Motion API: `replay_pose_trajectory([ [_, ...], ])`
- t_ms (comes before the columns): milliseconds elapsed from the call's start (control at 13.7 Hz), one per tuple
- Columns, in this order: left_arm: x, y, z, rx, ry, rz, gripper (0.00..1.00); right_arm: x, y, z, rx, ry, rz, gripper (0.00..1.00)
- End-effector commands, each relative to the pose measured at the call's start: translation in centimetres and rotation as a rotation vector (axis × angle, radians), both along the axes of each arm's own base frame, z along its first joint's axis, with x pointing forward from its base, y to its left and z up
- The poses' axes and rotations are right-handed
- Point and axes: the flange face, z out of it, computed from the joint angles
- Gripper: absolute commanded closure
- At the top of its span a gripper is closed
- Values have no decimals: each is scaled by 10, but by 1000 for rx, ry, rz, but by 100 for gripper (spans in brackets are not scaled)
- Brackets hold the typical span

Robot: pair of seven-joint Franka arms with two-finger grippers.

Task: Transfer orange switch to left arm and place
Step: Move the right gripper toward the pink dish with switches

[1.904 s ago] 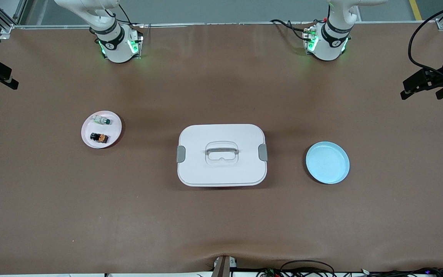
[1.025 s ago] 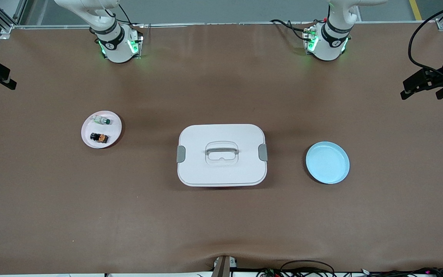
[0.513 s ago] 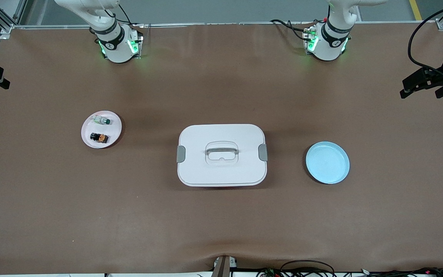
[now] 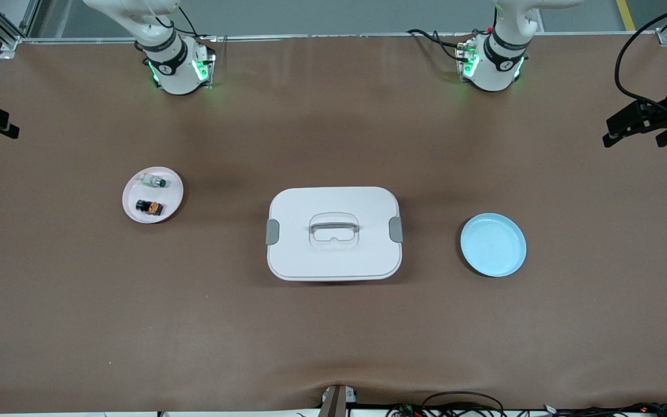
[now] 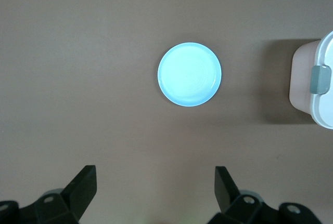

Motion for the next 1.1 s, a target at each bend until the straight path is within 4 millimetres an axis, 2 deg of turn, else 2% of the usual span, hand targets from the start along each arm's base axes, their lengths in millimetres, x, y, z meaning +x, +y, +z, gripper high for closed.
replay_pose_trajectory([
  [0, -4, -5, 8, -2, 3, -16, 0, 11, -8, -15, -6, 17, 2, 0],
  [293, -4, -12, 7, -1, 4, -18, 0, 21, -1, -27, 0, 18, 16, 0],
  [439, -4, -12, 8, 0, 3, -16, 0, 28, -1, -56, 0, 47, 6, 0],
  [586, -4, -13, 8, 0, 3, -16, 0, 28, 3, -98, -1, 58, -7, 0],
  [806, -5, -14, 8, 0, 3, -19, 0, 13, 7, -138, -9, 63, -63, 0],
  [1025, -5, -15, 8, 1, 4, -24, 0, 5, 22, -172, -19, 69, -92, 0],
])
